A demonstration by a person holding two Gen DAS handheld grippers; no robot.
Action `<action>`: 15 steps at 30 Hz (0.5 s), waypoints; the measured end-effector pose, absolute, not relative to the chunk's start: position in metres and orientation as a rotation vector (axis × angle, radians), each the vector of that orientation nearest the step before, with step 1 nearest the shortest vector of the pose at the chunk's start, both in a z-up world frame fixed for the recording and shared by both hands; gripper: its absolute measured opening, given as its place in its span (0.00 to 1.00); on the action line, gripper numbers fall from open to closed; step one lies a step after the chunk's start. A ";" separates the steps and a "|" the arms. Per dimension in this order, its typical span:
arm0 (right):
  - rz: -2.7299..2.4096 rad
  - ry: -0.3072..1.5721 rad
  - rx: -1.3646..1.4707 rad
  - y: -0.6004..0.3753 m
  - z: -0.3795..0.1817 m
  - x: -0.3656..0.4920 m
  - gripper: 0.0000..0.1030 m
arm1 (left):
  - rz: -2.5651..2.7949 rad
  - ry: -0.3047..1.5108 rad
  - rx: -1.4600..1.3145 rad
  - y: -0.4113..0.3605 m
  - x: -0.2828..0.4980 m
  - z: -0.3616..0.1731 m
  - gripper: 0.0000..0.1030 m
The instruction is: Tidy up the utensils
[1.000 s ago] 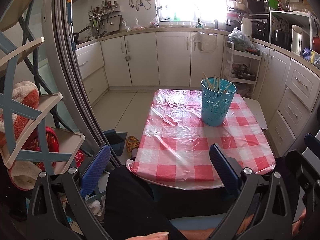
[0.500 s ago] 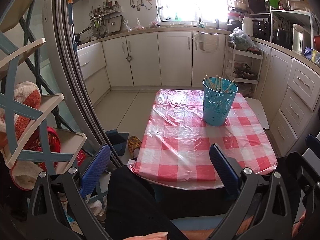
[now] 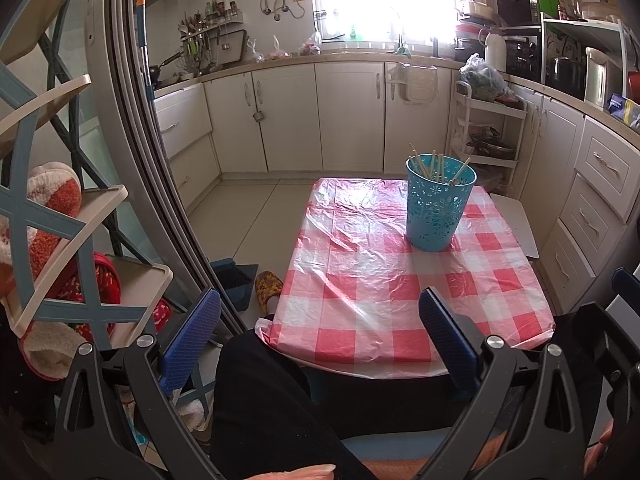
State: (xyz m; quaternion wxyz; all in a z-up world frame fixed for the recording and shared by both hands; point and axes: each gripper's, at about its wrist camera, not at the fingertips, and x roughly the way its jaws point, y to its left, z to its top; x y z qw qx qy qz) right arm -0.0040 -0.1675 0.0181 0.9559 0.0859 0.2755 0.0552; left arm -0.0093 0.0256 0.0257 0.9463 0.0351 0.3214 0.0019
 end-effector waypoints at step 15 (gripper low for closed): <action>0.112 0.561 0.173 -0.167 0.019 -0.004 0.93 | 0.003 0.659 0.075 0.023 -0.007 0.022 0.93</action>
